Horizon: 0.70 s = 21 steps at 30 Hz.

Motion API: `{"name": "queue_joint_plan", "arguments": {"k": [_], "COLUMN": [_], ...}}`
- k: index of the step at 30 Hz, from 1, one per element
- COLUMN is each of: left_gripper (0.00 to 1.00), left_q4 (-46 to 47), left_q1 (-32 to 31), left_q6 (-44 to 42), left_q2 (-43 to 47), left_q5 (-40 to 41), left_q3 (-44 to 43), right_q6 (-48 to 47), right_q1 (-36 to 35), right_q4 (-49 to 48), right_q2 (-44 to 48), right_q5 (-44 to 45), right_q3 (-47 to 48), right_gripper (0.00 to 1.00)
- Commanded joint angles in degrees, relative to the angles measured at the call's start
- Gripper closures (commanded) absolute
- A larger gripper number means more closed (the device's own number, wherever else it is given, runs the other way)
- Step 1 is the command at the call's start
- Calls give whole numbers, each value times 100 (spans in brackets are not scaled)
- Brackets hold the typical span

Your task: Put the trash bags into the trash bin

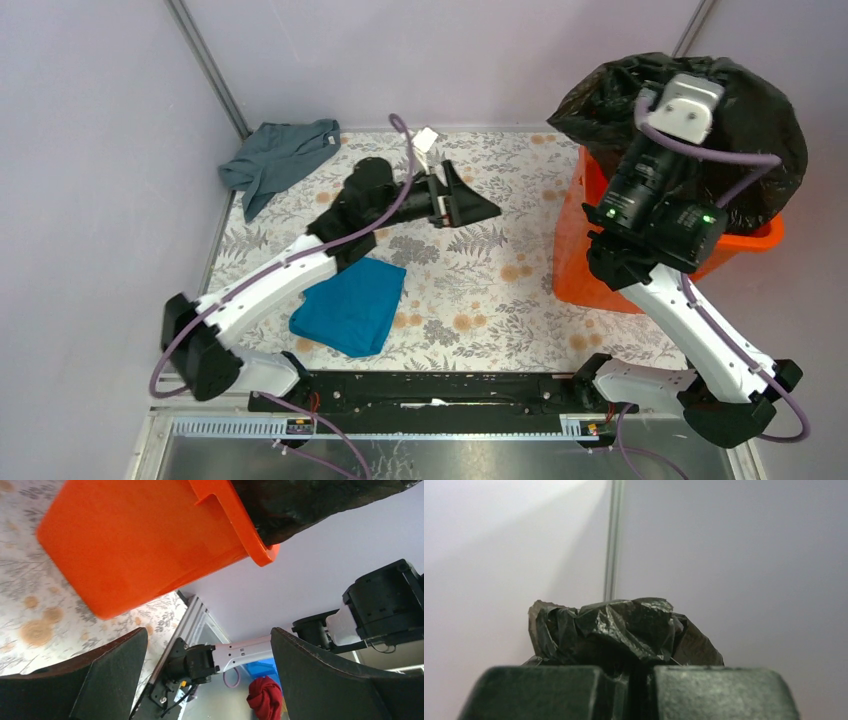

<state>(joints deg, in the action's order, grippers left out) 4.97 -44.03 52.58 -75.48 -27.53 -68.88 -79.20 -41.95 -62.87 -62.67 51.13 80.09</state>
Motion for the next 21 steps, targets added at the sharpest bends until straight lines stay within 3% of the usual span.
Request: {"name": "queue_joint_plan", "arguments": {"k": [1,4,9,15,21], "left_gripper": [4,4,8,15,36], "left_q4": [1093,1583,2818,3023,3631], "left_q1": [-304,-438,-597,-802,-992], "left_q6": [373,666,1711,1953,2317], "left_q2": [-671,-1325,-2625,-3333,-3476], "left_q5": [-201,-182,-687,-412,-367], "left_q3": [-681,-1046,-1903,-2597,-2468], "right_q6": [1503,2781,3485,4751,5110], "right_q1": [-3,96,99,99,99], "right_q4": [451,1780,2061,3055,2983], "right_q2": [179,-8,-115,433,1053], "right_q5": [319,436,753,585,198], "right_q3": [85,503,1057,1409,951], "right_gripper": [100,100,100,100,100]}}
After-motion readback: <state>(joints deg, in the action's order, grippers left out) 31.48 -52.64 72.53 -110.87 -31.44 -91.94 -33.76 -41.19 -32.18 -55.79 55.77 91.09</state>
